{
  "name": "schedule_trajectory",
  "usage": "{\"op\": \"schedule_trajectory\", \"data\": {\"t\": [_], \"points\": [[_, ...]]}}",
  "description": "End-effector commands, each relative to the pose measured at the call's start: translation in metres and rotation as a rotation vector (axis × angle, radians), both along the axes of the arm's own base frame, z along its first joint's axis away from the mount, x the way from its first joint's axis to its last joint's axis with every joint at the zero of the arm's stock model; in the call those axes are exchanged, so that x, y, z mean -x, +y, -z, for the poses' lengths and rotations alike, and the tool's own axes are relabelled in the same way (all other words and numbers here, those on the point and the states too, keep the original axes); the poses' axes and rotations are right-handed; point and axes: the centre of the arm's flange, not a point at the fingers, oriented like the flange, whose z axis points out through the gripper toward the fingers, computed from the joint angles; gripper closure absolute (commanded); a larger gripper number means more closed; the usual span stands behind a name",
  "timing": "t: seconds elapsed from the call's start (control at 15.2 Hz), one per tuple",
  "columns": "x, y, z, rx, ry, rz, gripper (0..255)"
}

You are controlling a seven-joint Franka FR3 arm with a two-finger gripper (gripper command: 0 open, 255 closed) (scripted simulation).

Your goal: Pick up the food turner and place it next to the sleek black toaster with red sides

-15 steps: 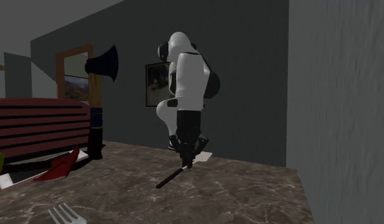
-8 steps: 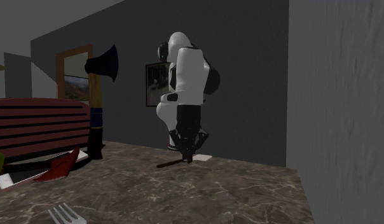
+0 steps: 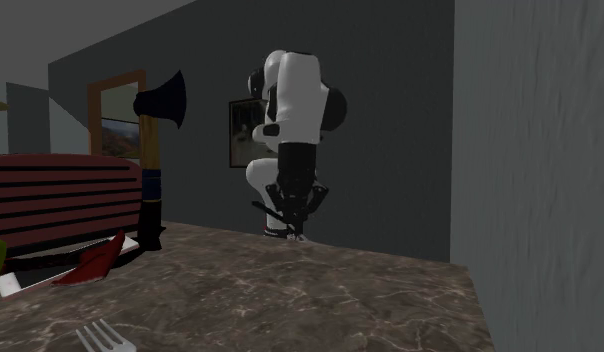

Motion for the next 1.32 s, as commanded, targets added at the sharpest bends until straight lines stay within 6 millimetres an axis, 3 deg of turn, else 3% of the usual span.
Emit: {"op": "schedule_trajectory", "data": {"t": [0.0, 1.25], "points": [[0.001, 0.000, -0.011, 0.000, 0.000, 0.000, 255], [0.001, 0.000, -0.111, 0.000, 0.000, 0.000, 255]]}}
